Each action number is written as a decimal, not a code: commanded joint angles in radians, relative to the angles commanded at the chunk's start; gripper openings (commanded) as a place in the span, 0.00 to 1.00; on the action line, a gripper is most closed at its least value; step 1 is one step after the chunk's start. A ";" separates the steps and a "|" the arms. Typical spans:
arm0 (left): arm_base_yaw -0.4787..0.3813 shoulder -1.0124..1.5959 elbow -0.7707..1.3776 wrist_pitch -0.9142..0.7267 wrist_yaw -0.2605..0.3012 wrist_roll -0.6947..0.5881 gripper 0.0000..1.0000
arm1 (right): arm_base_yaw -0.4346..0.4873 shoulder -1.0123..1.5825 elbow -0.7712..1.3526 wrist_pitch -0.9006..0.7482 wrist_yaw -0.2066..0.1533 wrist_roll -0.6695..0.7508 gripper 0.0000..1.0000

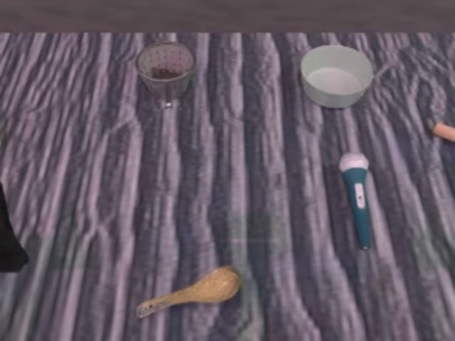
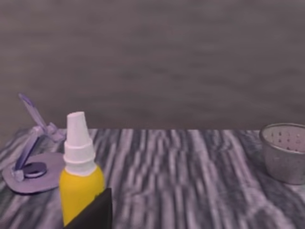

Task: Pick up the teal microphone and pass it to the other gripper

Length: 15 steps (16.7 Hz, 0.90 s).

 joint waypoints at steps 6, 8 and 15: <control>0.000 0.000 0.000 0.000 0.000 0.000 1.00 | 0.036 0.105 0.095 -0.061 0.000 0.035 1.00; 0.000 0.000 0.000 0.000 0.000 0.000 1.00 | 0.069 0.222 0.188 -0.124 0.003 0.070 1.00; 0.000 0.000 0.000 0.000 0.000 0.000 1.00 | 0.223 0.876 0.611 -0.447 0.024 0.237 1.00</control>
